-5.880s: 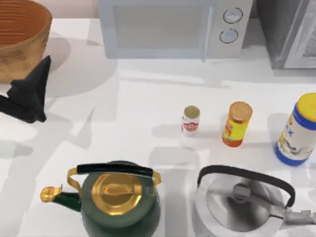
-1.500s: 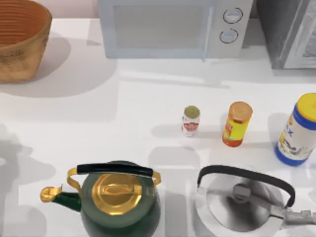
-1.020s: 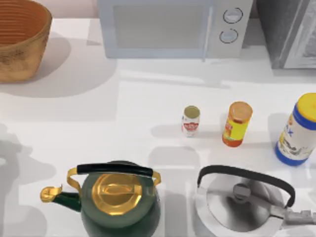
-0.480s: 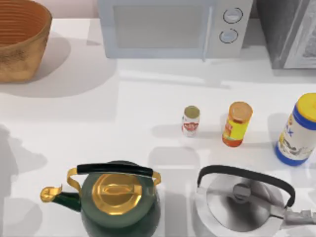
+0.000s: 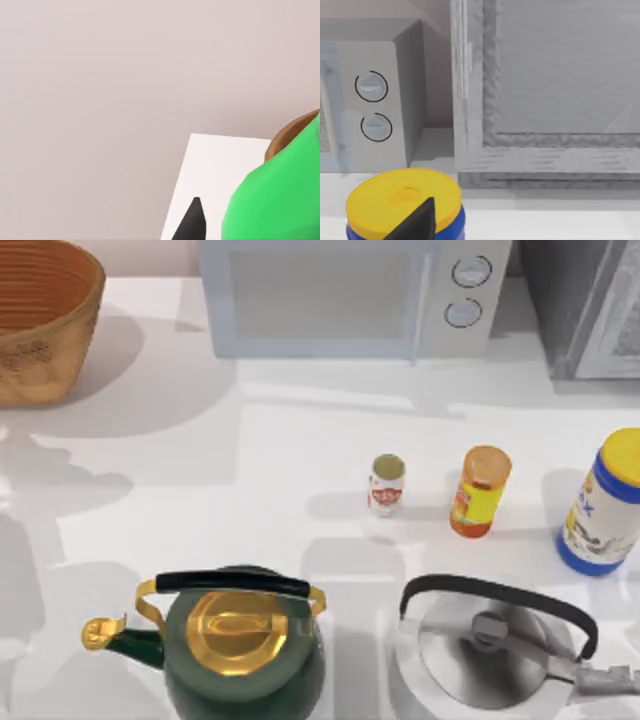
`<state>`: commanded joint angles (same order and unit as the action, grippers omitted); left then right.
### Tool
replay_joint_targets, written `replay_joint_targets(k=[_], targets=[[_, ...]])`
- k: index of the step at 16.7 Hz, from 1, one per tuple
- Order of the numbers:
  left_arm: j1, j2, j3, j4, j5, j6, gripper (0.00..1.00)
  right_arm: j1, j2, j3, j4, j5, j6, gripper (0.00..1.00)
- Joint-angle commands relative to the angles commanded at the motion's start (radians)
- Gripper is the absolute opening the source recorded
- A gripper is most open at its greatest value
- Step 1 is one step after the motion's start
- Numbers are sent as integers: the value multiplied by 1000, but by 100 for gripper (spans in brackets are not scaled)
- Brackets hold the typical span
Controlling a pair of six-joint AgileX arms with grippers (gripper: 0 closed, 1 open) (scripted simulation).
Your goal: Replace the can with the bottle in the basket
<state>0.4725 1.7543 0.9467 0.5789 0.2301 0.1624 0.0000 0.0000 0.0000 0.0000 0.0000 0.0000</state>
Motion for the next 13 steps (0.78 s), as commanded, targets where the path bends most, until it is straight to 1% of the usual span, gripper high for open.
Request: replay_joint_targets(k=[3,6,9,13], targets=[[-94,-42,215,-284,-20,-8,0,0,0,0,0,0,0,100],[-200,-51,377,-479,-22,-36,0,0,0,0,0,0,0,100],[-267,-45,465,-584,-17,-67,0,0,0,0,0,0,0,100],[-278,-43,480,-601,-16,-75,0,0,0,0,0,0,0,100]])
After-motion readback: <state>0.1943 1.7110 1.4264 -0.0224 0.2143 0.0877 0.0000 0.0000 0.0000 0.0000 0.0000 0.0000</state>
